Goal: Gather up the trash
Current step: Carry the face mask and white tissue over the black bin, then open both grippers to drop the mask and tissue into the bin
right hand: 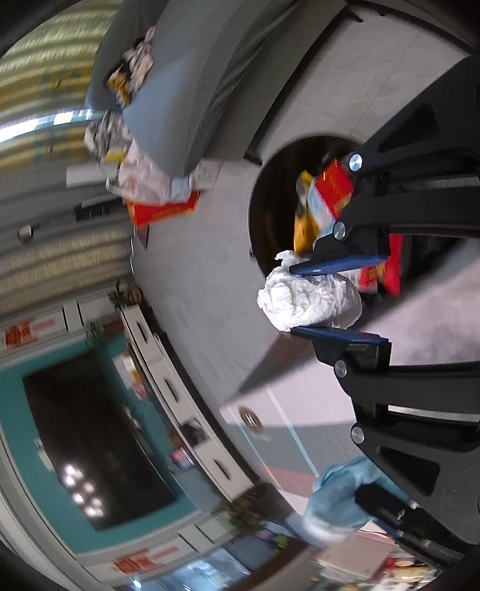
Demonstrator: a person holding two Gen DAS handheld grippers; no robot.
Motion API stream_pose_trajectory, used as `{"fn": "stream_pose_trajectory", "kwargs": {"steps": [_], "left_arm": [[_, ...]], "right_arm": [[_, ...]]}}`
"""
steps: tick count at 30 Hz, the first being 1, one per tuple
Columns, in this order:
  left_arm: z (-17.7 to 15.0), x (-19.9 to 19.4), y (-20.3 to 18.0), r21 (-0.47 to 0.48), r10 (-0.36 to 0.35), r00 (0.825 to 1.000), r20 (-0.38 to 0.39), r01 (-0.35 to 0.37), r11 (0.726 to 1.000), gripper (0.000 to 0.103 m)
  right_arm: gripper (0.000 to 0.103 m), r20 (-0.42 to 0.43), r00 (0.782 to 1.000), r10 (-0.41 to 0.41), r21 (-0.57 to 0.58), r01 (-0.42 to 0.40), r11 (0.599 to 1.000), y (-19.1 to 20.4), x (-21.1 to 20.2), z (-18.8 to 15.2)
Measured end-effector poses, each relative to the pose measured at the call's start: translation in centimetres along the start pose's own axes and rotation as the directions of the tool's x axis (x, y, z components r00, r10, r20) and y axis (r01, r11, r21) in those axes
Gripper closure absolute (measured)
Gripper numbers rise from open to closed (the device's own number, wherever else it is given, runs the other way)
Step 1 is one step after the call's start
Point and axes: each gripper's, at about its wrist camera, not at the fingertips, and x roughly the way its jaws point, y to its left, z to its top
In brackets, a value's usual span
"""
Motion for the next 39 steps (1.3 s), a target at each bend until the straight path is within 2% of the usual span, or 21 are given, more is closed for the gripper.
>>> {"fn": "stream_pose_trajectory", "kwargs": {"steps": [3, 7, 11, 17, 21, 25, 29, 33, 36, 39], "left_arm": [[0.4, 1.6, -1.9, -0.013, -0.063, 0.998, -0.012, 0.063, 0.998, 0.081], [0.0, 4.9, -4.0, -0.03, -0.137, 0.986, -0.089, 0.135, 0.99, 0.081], [-1.1, 8.4, -4.9, -0.036, -0.152, 0.973, -0.176, 0.148, 0.988, 0.081], [-2.0, 13.6, -4.3, -0.08, -0.131, 0.943, -0.305, 0.112, 0.991, 0.081], [-2.1, 15.6, -3.7, -0.097, -0.124, 0.928, -0.351, 0.095, 0.991, 0.081], [-2.4, 17.2, -3.9, -0.069, -0.104, 0.912, -0.396, 0.083, 0.994, 0.081], [-3.2, 18.9, -3.7, -0.062, -0.104, 0.89, -0.445, 0.085, 0.994, 0.081], [-3.9, 20.5, -3.3, -0.07, -0.109, 0.869, -0.482, 0.086, 0.994, 0.081], [-4.3, 21.6, -3.1, -0.083, -0.124, 0.846, -0.519, 0.095, 0.992, 0.081], [-4.5, 22.1, -3.2, -0.065, -0.111, 0.845, -0.523, 0.09, 0.994, 0.08]], "right_arm": [[0.075, -0.004, 1.0, -0.021, 0.074, 0.021, 0.997, -3.2, 0.6, 0.0], [0.075, -0.021, 0.998, -0.066, 0.162, 0.069, 0.984, -6.7, 2.0, -0.3], [0.075, -0.039, 0.994, -0.1, 0.209, 0.106, 0.972, -8.8, 3.6, -0.7], [0.075, -0.086, 0.983, -0.16, 0.199, 0.175, 0.964, -9.4, 6.0, -1.3], [0.075, -0.108, 0.982, -0.154, 0.212, 0.174, 0.962, -9.4, 7.0, -1.4], [0.075, -0.123, 0.984, -0.13, 0.216, 0.155, 0.964, -9.1, 7.9, -1.4], [0.075, -0.14, 0.976, -0.169, 0.193, 0.194, 0.962, -8.9, 8.6, -1.2], [0.075, -0.17, 0.974, -0.151, 0.208, 0.185, 0.961, -8.8, 9.1, -1.3], [0.075, -0.181, 0.973, -0.14, 0.213, 0.178, 0.961, -8.5, 9.3, -1.4], [0.075, -0.203, 0.966, -0.16, 0.208, 0.202, 0.957, -8.2, 9.8, -1.4]]}}
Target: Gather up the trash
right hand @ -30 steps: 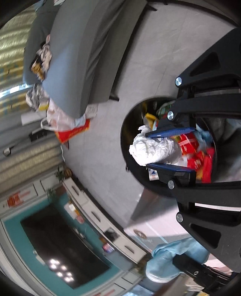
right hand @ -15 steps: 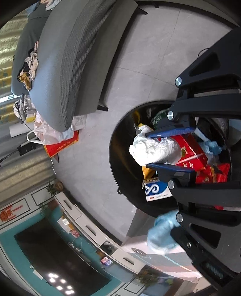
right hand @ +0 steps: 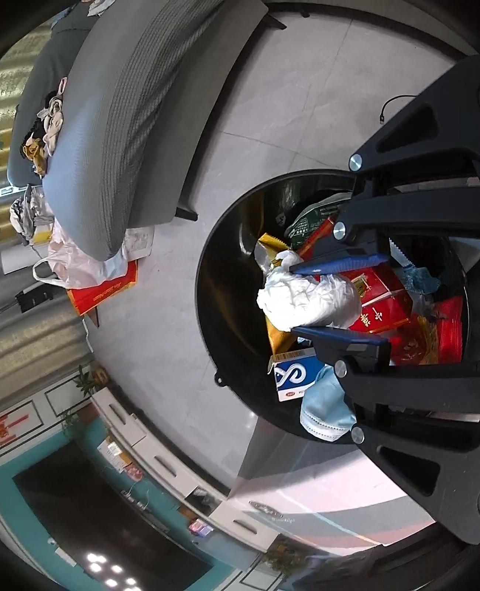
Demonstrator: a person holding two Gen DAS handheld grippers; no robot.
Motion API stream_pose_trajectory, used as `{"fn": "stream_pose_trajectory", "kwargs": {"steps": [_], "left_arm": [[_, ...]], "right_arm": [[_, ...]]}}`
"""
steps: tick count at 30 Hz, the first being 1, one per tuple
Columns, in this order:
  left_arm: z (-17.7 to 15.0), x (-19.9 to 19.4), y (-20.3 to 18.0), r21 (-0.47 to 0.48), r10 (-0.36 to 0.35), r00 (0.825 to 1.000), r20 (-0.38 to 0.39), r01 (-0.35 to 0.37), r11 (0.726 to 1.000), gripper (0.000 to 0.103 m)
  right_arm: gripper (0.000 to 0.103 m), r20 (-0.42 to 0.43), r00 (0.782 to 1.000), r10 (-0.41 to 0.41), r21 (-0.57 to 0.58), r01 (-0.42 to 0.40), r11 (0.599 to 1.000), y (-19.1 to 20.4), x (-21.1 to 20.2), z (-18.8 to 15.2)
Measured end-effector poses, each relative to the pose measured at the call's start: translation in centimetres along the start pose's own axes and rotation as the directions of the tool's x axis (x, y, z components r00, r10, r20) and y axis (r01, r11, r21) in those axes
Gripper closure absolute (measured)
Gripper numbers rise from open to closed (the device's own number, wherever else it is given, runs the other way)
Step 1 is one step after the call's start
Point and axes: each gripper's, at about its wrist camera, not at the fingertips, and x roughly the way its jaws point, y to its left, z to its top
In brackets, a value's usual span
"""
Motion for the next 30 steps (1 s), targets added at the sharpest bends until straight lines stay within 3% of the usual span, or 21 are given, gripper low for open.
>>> {"fn": "stream_pose_trajectory", "kwargs": {"steps": [13, 15, 17, 21, 25, 30], "left_arm": [[0.0, -0.2, 0.1, -0.009, 0.0, 1.0, 0.005, 0.0, 1.0, 0.073], [0.0, -0.6, 0.1, -0.015, -0.001, 1.0, 0.017, 0.001, 1.0, 0.07], [-0.1, -1.1, -0.1, -0.017, -0.015, 1.0, 0.026, 0.016, 1.0, 0.058], [-0.4, -3.1, -0.6, -0.001, -0.002, 0.998, 0.07, 0.002, 1.0, 0.044], [-0.9, -5.8, -0.6, -0.014, -0.014, 0.992, 0.122, 0.016, 1.0, 0.018], [-1.8, -9.6, -1.2, 0.006, -0.007, 0.984, 0.178, 0.006, 1.0, 0.009]], "right_arm": [[0.074, -0.051, 0.998, -0.026, 0.012, 0.026, 1.0, 0.0, 0.3, -0.3], [0.074, -0.055, 0.998, -0.032, 0.008, 0.032, 0.999, -0.1, 0.2, -0.2], [0.072, -0.056, 0.998, -0.035, 0.005, 0.036, 0.999, -0.3, -0.2, -0.3], [0.051, -0.031, 0.999, -0.044, 0.039, 0.045, 0.998, -1.2, -1.4, -0.4], [0.034, 0.002, 1.0, -0.024, 0.087, 0.024, 0.996, -2.2, -2.8, -0.3], [0.019, 0.049, 0.999, 0.01, 0.099, -0.015, 0.995, -2.4, -5.3, -0.2]]}}
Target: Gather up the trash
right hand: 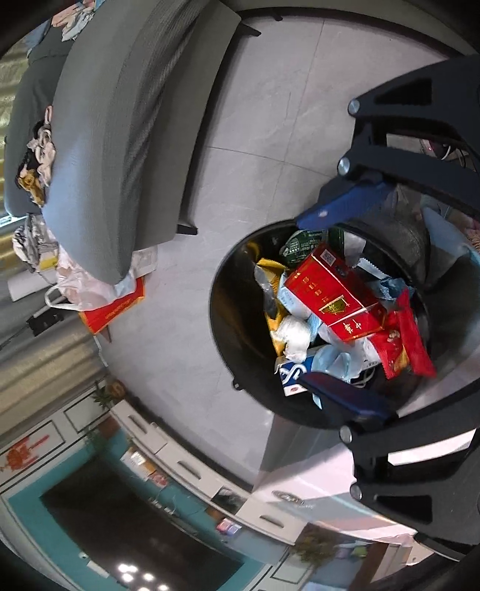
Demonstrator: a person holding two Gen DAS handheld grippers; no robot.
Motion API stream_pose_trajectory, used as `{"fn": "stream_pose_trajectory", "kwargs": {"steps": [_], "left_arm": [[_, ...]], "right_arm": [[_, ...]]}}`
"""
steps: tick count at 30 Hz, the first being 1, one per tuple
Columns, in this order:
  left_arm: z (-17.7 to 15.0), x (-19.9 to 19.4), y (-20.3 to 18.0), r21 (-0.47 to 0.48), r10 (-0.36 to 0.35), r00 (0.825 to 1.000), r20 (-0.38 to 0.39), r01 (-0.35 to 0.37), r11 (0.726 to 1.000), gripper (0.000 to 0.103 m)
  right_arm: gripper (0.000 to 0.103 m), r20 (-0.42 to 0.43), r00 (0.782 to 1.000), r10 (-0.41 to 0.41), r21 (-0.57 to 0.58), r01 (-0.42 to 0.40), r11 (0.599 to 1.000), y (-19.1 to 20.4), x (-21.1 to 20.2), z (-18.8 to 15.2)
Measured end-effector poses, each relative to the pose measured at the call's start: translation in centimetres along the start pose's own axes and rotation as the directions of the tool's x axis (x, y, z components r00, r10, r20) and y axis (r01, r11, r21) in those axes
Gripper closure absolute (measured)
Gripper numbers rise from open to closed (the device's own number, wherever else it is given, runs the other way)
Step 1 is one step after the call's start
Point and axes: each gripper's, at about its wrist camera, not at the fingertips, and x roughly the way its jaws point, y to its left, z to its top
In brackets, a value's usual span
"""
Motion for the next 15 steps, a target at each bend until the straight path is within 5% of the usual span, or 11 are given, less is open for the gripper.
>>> {"fn": "stream_pose_trajectory", "kwargs": {"steps": [4, 15], "left_arm": [[-0.7, -3.3, -1.1, 0.055, 0.029, 0.999, 0.043, -0.032, 0.998, 0.003], [-2.6, -10.2, -0.8, 0.044, 0.115, 0.974, 0.193, -0.126, 0.991, 0.003]], "right_arm": [[0.006, 0.066, 0.998, -0.02, -0.029, 0.022, 0.999, 0.5, -2.7, 0.2], [0.003, 0.186, 0.977, -0.106, -0.094, 0.125, 0.988, 1.3, -7.8, -0.2]]}}
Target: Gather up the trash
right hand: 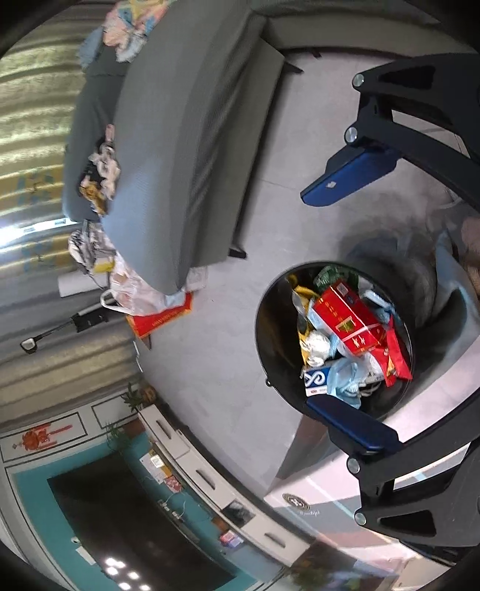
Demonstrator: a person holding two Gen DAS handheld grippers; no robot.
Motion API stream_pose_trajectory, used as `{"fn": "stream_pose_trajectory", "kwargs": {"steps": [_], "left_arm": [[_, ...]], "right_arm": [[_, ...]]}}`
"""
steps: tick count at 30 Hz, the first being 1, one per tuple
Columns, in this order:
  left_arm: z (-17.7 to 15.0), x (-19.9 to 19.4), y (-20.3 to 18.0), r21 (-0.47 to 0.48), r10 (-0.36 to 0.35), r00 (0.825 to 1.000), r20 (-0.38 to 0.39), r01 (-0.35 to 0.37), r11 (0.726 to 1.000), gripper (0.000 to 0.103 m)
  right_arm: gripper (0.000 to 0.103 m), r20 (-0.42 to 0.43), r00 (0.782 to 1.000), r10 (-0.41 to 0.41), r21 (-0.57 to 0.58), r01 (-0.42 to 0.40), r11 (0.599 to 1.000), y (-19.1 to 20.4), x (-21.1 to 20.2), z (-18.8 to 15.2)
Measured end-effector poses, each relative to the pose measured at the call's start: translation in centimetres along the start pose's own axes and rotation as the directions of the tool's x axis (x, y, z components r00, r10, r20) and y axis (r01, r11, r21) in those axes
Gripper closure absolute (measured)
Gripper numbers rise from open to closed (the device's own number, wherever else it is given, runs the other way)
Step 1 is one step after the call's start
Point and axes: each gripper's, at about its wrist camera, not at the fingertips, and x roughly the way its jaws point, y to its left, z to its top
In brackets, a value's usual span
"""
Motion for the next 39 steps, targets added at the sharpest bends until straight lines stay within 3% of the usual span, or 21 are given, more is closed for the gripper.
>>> {"fn": "stream_pose_trajectory", "kwargs": {"steps": [6, 15, 21, 39], "left_arm": [[-0.2, -2.2, 1.0, -0.013, 0.005, 1.0, -0.001, -0.005, 1.0, 0.003], [-0.9, -4.1, 2.6, -0.027, 0.083, 0.996, 0.03, -0.082, 0.996, 0.003], [-1.4, -4.3, 3.0, -0.007, 0.097, 0.995, 0.021, -0.097, 0.995, 0.003], [-2.3, -4.2, 2.7, 0.006, 0.042, 0.999, -0.005, -0.042, 0.999, 0.003]], "right_arm": [[0.003, 0.063, 0.996, -0.056, -0.047, 0.059, 0.997, 0.6, -2.1, -0.1], [0.003, 0.075, 0.997, -0.011, -0.079, 0.017, 0.997, 1.4, -3.8, -0.4], [0.003, 0.065, 0.998, -0.005, -0.094, 0.012, 0.996, 2.2, -3.7, -0.6], [0.003, 0.048, 0.998, -0.031, -0.131, 0.037, 0.991, 2.9, -3.0, -1.1]]}}
